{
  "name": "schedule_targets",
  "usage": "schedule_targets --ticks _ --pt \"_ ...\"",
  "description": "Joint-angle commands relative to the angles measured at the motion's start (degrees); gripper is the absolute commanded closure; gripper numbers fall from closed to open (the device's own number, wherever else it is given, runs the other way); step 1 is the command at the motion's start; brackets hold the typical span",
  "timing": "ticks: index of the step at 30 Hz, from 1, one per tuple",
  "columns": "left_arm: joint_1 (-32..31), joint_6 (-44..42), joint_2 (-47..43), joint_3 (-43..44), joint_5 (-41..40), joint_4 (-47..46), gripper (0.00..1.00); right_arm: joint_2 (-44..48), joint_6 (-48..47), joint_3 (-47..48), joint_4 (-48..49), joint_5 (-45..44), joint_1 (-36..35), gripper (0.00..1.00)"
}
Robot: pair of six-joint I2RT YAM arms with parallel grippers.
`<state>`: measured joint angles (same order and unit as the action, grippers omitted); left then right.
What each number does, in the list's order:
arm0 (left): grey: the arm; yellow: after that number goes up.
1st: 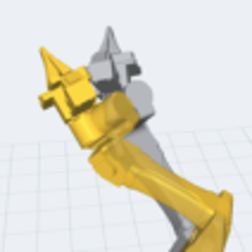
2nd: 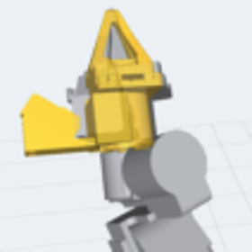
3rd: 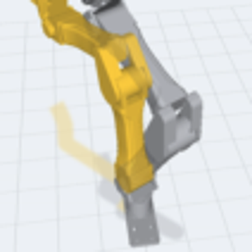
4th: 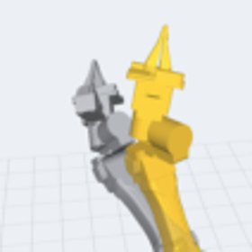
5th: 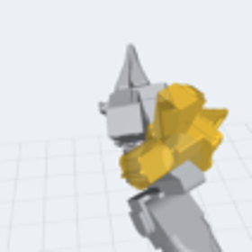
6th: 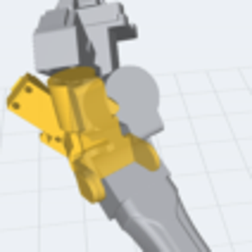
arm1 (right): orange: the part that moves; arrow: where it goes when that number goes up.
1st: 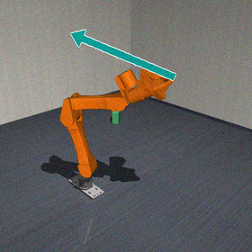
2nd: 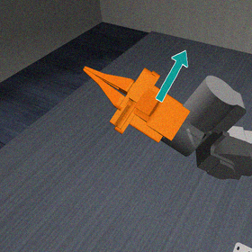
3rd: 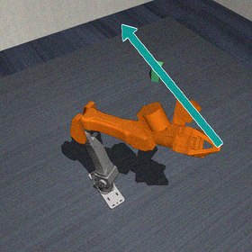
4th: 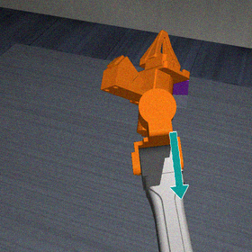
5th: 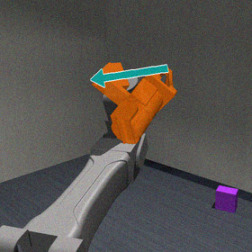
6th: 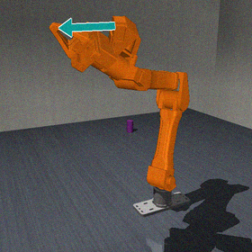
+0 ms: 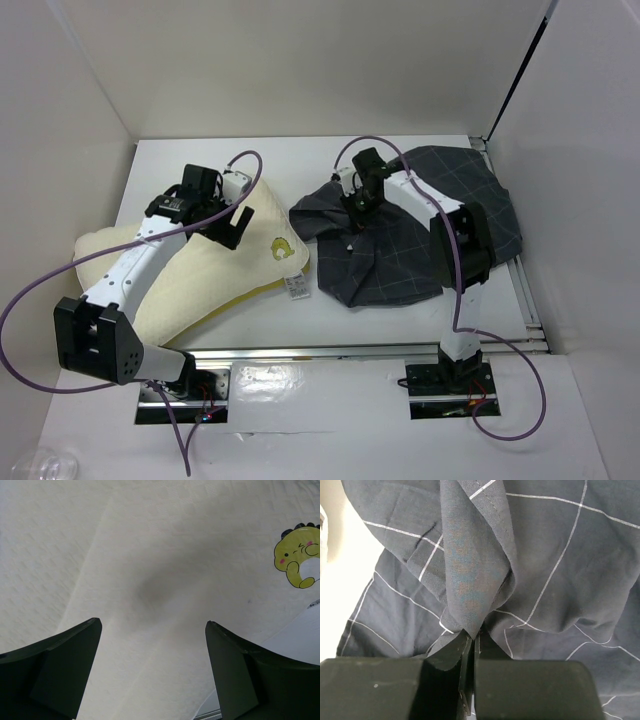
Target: Put the pillow into the pillowcase
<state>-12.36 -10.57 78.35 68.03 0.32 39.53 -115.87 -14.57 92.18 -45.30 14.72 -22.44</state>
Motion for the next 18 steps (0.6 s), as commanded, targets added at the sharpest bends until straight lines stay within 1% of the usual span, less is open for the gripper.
schedule_targets --ticks 1,3,4,5,6,7,10,12,14,15,16,18 --pt "-0.21 -0.51 0.05 2.28 1.08 0.02 0.0 0.64 -0.11 -0.07 -1.64 1.8 0.64 1.0" --pt "-0.21 -0.51 0.05 1.76 1.09 0.02 0.0 0.65 -0.63 1.06 -2.33 1.8 0.64 1.0" --pt "-0.21 -0.51 0.05 1.76 1.09 0.02 0.0 0.65 -0.64 1.07 -2.34 2.41 0.64 0.91" --pt "-0.21 -0.51 0.05 1.76 1.09 0.02 0.0 0.65 -0.64 1.07 -2.34 2.42 0.64 0.87" --pt "-0.21 0.02 0.57 1.76 1.09 0.02 0.0 0.65 -1.33 1.07 -2.95 3.11 0.64 0.84" --pt "-0.21 0.02 0.58 1.76 1.09 0.02 0.0 0.65 -1.34 1.07 -3.56 3.12 0.64 0.84" --pt "-0.21 0.02 0.58 1.76 1.09 0.02 0.0 0.65 -1.87 1.59 -4.26 5.4 1.25 0.73" --pt "-0.21 0.02 1.11 2.28 1.09 0.02 0.0 0.65 -1.87 1.6 -4.8 6.89 1.78 0.7" --pt "-0.21 0.02 1.11 2.28 1.62 0.02 0.0 0.65 -1.87 1.6 -4.8 7.51 2.31 0.71" --pt "-0.21 0.02 1.11 2.28 1.62 0.02 0.0 0.65 -1.87 1.6 -4.8 8.12 2.31 0.75" --pt "-0.21 0.02 1.11 2.28 1.62 0.02 0.0 1.17 -2.39 1.6 -4.8 8.13 2.83 0.84" --pt "-0.21 0.55 1.63 2.28 2.14 0.02 0.0 1.18 -2.4 2.12 -5.41 8.13 2.84 0.92"
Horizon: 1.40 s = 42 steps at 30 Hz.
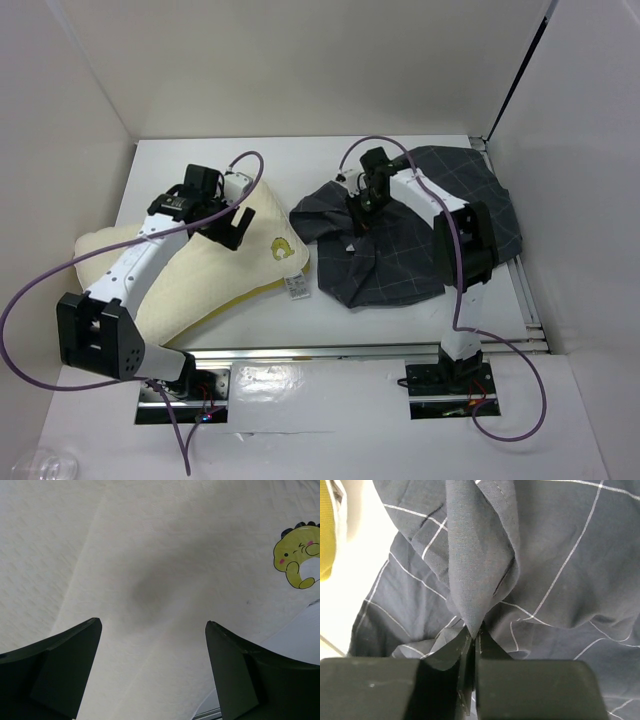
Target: Put the pillow into the pillowcase
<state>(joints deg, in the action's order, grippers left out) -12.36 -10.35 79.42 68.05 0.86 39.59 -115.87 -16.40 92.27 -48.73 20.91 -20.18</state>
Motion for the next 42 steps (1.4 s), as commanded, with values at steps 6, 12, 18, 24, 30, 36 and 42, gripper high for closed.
schedule_targets --ticks 6,12,18,24,30,36,42 --pt "-0.21 0.33 1.09 2.79 1.6 -0.04 0.0 1.79 -0.56 2.56 -1.98 3.08 1.64 1.0" --pt "-0.21 -0.2 1.09 2.17 2.12 -0.04 0.0 3.55 -1.09 7.48 -3.65 6.78 2.17 1.0" --pt "-0.21 -2.04 2.15 2.17 3.61 0.65 0.0 6.97 -1.7 8.46 -3.04 9.33 2.69 1.0" --pt "-0.21 -7.66 4.08 2.17 6.08 3.91 0.0 6.98 -2.84 6.44 -3.83 8.01 2.69 1.0" --pt "-0.21 -21.53 1.54 -5.46 8.45 3.66 0.0 8.03 -3.46 4.32 -3.83 7.39 2.69 1.0" --pt "0.32 -32.27 0.12 -11.63 5.38 -4.08 0.0 8.56 -3.46 4.32 -4.97 7.39 2.69 1.0" --pt "3.13 -31.76 3.02 -5.05 7.22 -3.04 0.0 9.09 -3.99 3.8 -5.5 6.16 2.69 1.0"
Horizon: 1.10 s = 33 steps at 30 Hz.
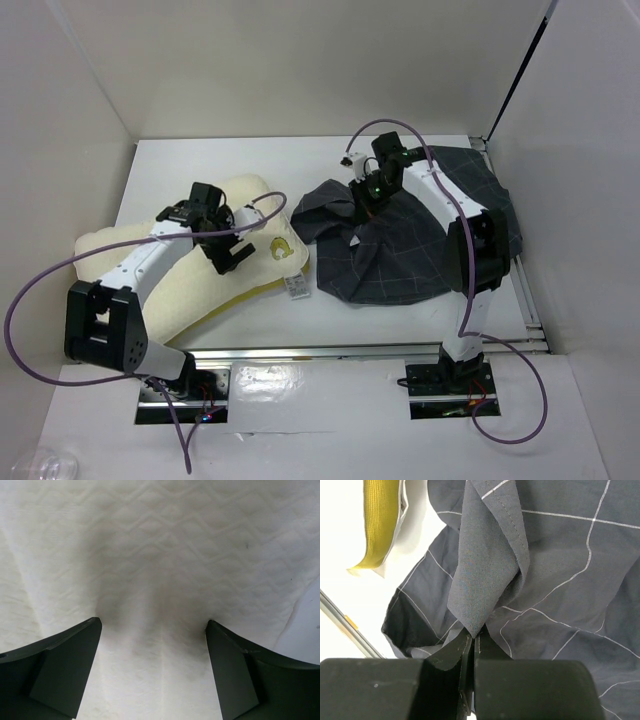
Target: Put the pillow into the pillowcase
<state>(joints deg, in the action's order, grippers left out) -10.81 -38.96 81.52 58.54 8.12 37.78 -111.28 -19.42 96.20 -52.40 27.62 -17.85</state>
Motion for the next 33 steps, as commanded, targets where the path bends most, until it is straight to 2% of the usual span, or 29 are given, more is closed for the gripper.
schedule_targets --ticks 1,5,12,17,27,29,32,33 --pt "2.1 -3.14 1.8 7.43 -0.03 -0.43 0.0 4.5 -0.97 -0.66 -1.83 -0.55 0.36 1.0" --pt "3.77 -3.14 3.12 11.59 1.72 3.08 0.0 3.27 -1.5 -0.06 -1.83 -0.55 0.36 1.0" --pt "5.53 -3.67 8.39 9.13 3.65 1.07 0.0 -0.51 -2.11 4.16 -3.84 -0.02 0.88 1.0" --pt "7.2 0.37 14.45 9.92 7.96 2.39 0.0 -1.03 -3.17 5.31 -4.38 -0.55 0.88 1.0" --pt "7.73 6.79 22.8 10.09 9.72 -1.74 0.0 -1.57 -3.7 5.83 -6.13 -1.07 1.41 1.0" --pt "7.73 7.4 23.95 10.62 9.72 -1.74 0.1 -1.57 -3.7 5.84 -6.13 -1.07 1.41 1.0" --pt "7.73 7.41 24.48 10.63 9.72 -2.27 0.46 -1.57 -3.7 5.84 -6.13 -1.07 1.41 1.0" --pt "7.73 8.19 25.0 10.02 8.24 -3.06 0.8 -1.57 -3.7 5.84 -6.13 -1.07 1.41 1.0"
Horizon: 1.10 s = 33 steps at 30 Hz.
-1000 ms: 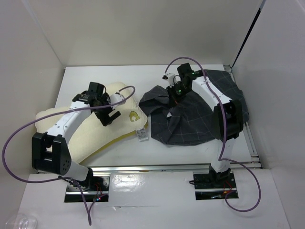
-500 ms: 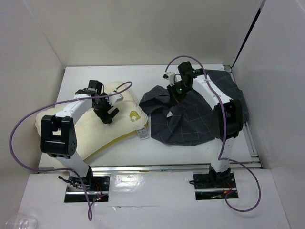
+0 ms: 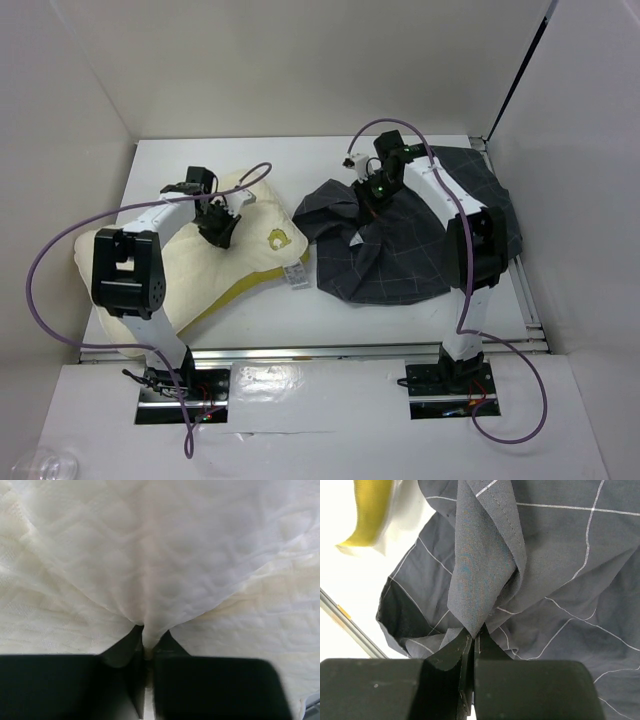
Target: Put the pillow into the pillowcase
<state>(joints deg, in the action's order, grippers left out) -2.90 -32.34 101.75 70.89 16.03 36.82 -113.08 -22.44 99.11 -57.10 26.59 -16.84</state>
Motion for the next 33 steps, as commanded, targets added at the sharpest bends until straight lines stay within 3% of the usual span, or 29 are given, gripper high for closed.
schedule_targets --ticks 1,2,10,19,23,33 --pt "-0.18 2.27 4.77 -2.34 -0.21 -2.71 0.95 0.23 -0.16 2.93 -1.43 -0.05 0.41 1.0" --pt "-0.18 2.8 4.77 -2.95 -0.21 -2.72 1.0 0.75 -0.15 2.41 -1.43 -0.05 0.41 1.0" --pt "-0.18 -0.7 -7.25 -9.8 0.66 -3.33 1.0 1.27 0.99 1.27 1.02 -1.18 0.41 1.0" --pt "-0.8 -9.58 -27.11 -2.0 10.24 17.11 1.0 4.87 5.47 -0.67 9.0 -3.83 0.41 1.0" --pt "-2.29 -12.57 -31.34 1.79 15.42 25.12 1.0 6.29 8.36 -0.67 13.59 -5.23 0.41 1.0" --pt "-7.91 -14.07 -34.52 3.02 17.45 30.24 1.0 8.57 11.1 -0.67 17.81 -6.11 -2.14 1.0"
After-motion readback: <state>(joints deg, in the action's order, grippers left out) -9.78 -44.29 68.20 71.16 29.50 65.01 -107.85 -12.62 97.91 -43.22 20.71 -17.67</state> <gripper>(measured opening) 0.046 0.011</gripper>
